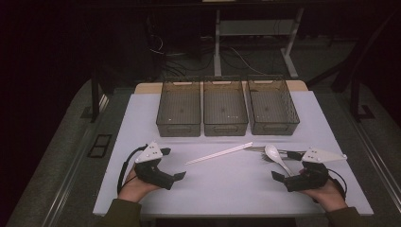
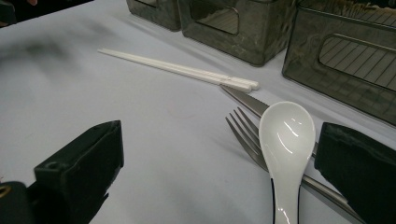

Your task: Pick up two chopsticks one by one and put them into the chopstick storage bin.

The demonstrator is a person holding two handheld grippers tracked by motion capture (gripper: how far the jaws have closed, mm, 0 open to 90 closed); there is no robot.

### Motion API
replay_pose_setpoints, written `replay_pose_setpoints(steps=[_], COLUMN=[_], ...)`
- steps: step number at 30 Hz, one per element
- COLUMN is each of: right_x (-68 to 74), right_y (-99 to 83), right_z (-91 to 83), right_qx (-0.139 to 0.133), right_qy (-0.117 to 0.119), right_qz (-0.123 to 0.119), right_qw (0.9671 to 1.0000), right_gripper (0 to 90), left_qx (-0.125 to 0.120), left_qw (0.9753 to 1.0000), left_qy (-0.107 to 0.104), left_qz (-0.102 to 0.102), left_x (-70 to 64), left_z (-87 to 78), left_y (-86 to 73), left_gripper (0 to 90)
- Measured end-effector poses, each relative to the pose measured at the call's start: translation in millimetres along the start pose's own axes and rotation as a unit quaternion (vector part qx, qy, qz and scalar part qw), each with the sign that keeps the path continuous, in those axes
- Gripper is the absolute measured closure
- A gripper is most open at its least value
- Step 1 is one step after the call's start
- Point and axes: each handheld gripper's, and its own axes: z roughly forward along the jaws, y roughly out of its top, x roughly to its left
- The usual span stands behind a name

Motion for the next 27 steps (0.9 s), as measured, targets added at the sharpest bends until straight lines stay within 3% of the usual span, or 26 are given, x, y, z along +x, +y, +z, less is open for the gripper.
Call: replay_pose_setpoints(steps=[27], right_x=[2.4], right_y=[2.0], right_z=[-2.4], right_qx=[-0.007], right_qy=[0.009], right_qz=[-0.002], right_qw=[0.9999], right_gripper=[1.3], left_qx=[-0.005], left_qw=[0.9999], left_qy=[-0.007], left_qz=[0.008], left_x=[3.1], left_z=[13.9], left_y=[18.1], left_gripper=[0.0])
